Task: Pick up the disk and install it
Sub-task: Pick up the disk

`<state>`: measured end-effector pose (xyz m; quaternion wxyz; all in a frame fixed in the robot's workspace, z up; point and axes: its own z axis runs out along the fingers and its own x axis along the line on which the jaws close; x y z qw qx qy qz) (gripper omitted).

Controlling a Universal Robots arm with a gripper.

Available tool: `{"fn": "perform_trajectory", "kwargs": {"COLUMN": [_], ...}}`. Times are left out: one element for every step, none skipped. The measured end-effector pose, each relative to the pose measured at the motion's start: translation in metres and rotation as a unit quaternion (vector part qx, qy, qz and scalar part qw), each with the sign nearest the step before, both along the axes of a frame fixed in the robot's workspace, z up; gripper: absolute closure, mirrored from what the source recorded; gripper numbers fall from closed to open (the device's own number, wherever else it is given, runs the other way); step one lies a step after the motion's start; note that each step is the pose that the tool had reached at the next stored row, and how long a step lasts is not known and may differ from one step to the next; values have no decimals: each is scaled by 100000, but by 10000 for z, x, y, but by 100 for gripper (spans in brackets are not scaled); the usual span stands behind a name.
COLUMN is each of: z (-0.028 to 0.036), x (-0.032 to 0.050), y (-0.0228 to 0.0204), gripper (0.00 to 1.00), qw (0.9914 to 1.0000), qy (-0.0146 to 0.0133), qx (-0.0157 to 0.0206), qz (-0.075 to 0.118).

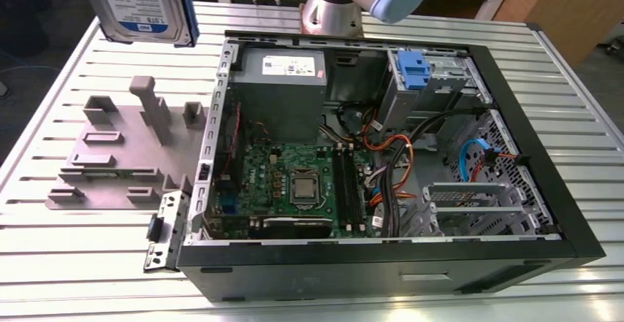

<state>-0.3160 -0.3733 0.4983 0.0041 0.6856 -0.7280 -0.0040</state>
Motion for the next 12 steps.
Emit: {"fn": "perform_trajectory", "kwargs": {"z": [1, 0, 0, 0, 0, 0, 0, 0, 0, 0, 0, 0], "x": [7, 14, 21, 30, 40, 54, 66, 77, 88, 99, 110, 120], "y": [0, 0, 0, 0, 0, 0, 0, 0, 0, 0, 0, 0], "gripper": [64, 64, 64, 64, 64, 64, 64, 64, 64, 64, 64, 64], "qw": [100000, 100000, 100000, 100000, 100000, 100000, 100000, 100000, 100000, 100000, 100000, 100000], "qy": [6, 1, 0, -3, 0, 2, 0, 0, 1, 3, 1, -2], "qx": [-3, 1, 0, 2, 0, -2, 0, 0, -2, -1, 0, 3], "qz": [-10, -20, -25, -35, -41, -49, -53, -51, -52, -52, -54, -53]}}
